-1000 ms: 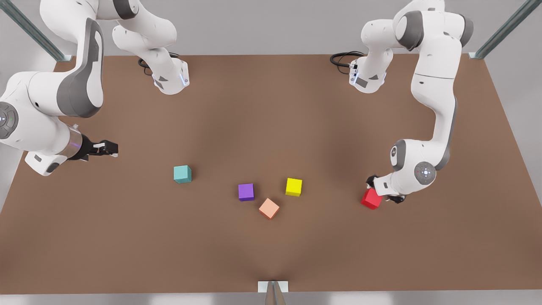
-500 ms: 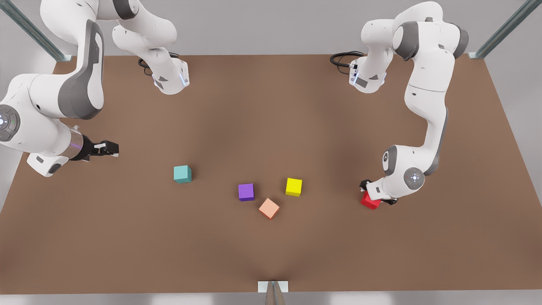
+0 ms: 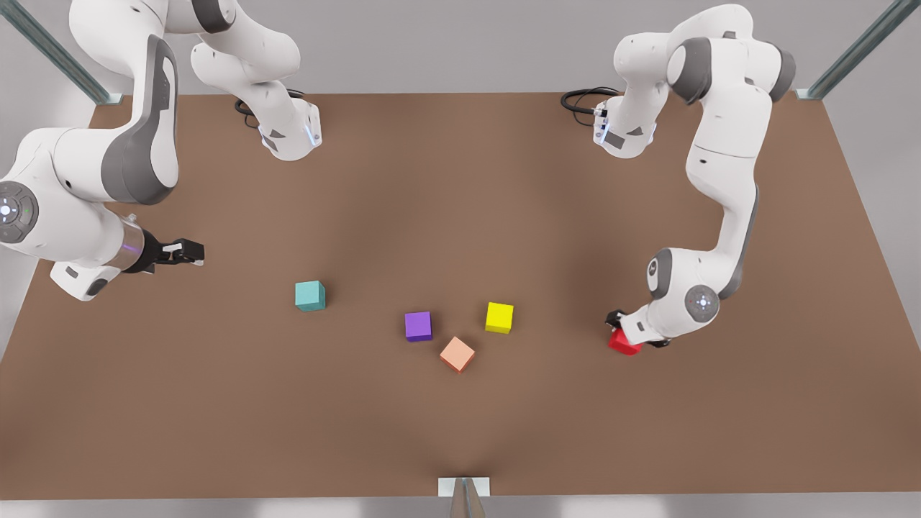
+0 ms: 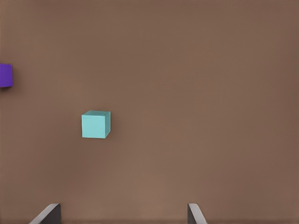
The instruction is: Pick up red wooden cube and pass to hand red wooden cube and place in blue wooden cube
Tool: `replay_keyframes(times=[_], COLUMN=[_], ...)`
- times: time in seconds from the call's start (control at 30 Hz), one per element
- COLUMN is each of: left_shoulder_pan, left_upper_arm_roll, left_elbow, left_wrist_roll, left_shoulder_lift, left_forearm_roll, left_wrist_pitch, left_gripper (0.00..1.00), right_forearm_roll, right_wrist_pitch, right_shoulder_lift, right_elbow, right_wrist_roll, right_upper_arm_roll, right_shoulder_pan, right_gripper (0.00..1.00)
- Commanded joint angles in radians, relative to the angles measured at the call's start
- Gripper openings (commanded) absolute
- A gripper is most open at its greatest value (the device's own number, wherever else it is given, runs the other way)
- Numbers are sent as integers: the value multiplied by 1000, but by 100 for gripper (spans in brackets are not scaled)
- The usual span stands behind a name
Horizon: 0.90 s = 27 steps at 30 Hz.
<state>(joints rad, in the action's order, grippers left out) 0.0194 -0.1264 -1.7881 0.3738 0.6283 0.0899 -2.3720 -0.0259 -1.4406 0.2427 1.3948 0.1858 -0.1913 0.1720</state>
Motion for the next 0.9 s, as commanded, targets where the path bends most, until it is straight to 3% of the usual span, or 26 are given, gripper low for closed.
replay_keyframes(times=[0.0, 0.03, 0.07, 0.13, 0.2, 0.23, 0.3, 0.4, 0.6, 0.87], left_shoulder_pan=[-2, 7, 8, 14, 16, 16, 10, -13, -25, -4], left_upper_arm_roll=[-27, -79, -238, -504, -619, -621, -618, -615, -618, -622], left_elbow=[62, 189, 363, 639, 668, 671, 670, 670, 670, 665], left_wrist_roll=[-139, -232, -452, -739, -676, -599, -523, -516, -481, -477], left_shoulder_lift=[-6, 27, 120, 338, 419, 429, 442, 462, 461, 459], left_forearm_roll=[195, 323, 387, 452, 606, 751, 768, 777, 795, 797], left_wrist_pitch=[249, 460, 588, 586, 504, 499, 473, 383, 297, 231], left_gripper=[54, 54, 56, 56, 56, 56, 56, 56, 56, 56], right_forearm_roll=[-14, -87, -241, -652, -937, -1031, -1079, -1121, -1293, -1519], right_wrist_pitch=[0, 9, 32, 91, 91, 89, 75, -92, -340, -503], right_shoulder_lift=[0, 17, 58, 242, 383, 492, 575, 595, 596, 616], right_elbow=[0, -7, -10, -13, -33, -112, -203, -206, -172, -116], right_wrist_roll=[4, 20, 173, 556, 848, 1015, 1250, 1564, 1992, 2052], right_upper_arm_roll=[1, 1, 3, 1, 9, 10, 44, 101, 104, 105], right_shoulder_pan=[1, 1, 3, -42, -40, -39, -36, -3, 126, 213], right_gripper=[100, 100, 100, 100, 100, 100, 100, 100, 100, 100])
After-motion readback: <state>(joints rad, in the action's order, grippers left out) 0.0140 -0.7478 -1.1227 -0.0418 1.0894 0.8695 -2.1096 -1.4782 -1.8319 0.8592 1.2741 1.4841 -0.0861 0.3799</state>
